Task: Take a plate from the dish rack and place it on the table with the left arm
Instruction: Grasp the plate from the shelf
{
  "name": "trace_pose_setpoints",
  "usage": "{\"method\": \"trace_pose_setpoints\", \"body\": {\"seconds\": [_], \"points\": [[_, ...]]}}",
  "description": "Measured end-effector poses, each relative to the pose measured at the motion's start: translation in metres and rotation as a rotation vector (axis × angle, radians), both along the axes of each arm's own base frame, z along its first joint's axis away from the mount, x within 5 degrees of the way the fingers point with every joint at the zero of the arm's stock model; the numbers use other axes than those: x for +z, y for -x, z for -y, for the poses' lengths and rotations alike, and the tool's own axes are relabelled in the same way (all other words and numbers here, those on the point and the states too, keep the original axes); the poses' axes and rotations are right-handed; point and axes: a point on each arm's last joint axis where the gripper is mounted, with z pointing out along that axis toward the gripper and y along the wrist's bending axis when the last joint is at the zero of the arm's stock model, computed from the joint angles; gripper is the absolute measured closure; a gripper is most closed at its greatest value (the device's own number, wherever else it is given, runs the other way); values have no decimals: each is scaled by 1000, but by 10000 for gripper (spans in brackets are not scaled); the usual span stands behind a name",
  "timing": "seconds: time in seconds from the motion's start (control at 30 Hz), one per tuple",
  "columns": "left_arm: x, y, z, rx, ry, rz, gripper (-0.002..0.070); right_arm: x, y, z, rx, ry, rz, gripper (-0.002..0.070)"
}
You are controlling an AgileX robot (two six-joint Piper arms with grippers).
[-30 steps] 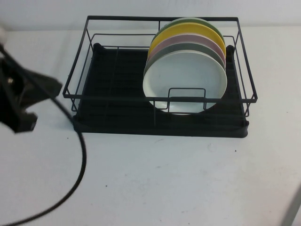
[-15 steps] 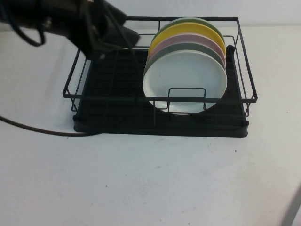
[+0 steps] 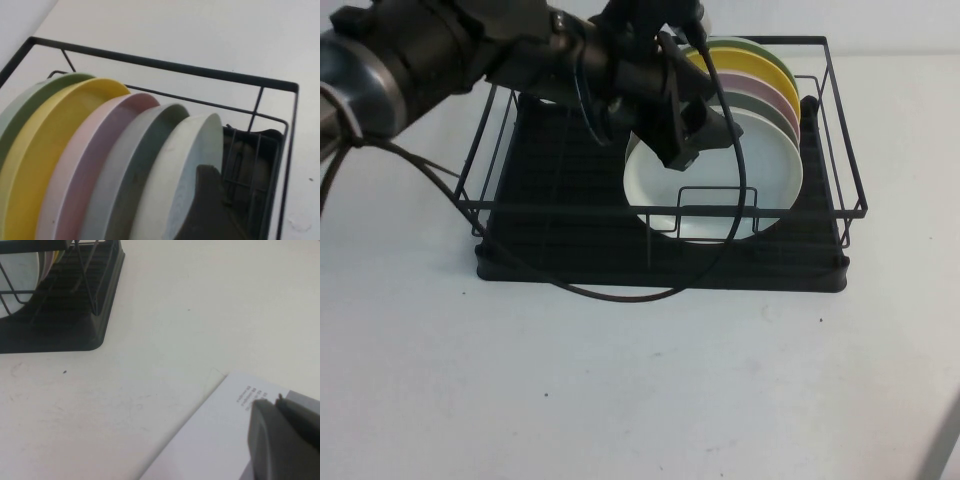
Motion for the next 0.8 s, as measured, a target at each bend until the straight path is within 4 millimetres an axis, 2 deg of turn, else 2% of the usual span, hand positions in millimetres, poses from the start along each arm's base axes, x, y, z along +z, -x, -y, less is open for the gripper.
{"method": "trace_pose_setpoints", "body": {"seconds": [0.27,0.63,0.8], "points": [[-27,-22,7,41,-21,23,264,0,0,0,0,0,0,696],[-29,-32,8,85,-16,85,263,0,0,0,0,0,0,696],[-44,-36,10,81,-31,54,263,0,0,0,0,0,0,696]]}}
